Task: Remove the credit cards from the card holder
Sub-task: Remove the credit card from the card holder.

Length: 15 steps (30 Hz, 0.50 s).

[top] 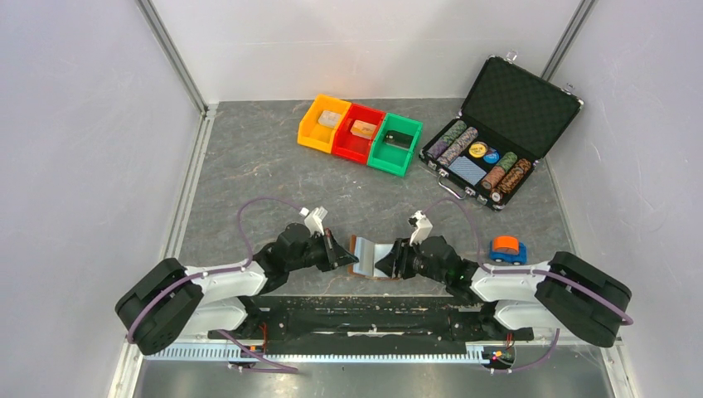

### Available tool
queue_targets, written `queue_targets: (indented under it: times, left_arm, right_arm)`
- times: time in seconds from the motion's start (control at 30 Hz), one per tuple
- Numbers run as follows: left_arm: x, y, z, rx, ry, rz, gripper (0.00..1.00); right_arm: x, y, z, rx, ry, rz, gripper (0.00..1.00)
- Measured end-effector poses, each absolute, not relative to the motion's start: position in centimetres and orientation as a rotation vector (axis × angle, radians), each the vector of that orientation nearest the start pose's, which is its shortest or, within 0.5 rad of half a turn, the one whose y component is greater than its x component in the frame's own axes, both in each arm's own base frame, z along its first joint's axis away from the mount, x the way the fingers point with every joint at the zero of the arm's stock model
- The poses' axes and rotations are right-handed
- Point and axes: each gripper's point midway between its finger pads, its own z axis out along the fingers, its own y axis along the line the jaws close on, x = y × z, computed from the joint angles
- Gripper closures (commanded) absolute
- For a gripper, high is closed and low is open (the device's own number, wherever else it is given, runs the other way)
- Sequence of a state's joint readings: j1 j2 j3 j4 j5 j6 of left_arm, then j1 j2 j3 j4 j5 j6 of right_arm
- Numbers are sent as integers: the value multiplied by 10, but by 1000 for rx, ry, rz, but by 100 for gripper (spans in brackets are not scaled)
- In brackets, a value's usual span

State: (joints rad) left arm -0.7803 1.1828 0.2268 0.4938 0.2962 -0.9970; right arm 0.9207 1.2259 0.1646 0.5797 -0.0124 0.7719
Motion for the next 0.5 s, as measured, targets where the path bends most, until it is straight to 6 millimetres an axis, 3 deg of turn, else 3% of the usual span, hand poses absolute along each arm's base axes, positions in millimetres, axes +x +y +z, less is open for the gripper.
queue_targets:
  times: [0.2, 0.4, 0.5]
  left_arm:
    - [158, -274, 67, -47, 2332, -1313, 94]
    - [158, -274, 71, -44, 2318, -1322, 97]
    - [158, -274, 71, -43, 2316, -1323, 89]
  right_arm:
    - [156, 280, 41, -207, 2229, 1077, 36]
    - [150, 292, 48, -241, 2219, 1117, 25]
    - [148, 297, 49, -254, 2218, 1128, 23]
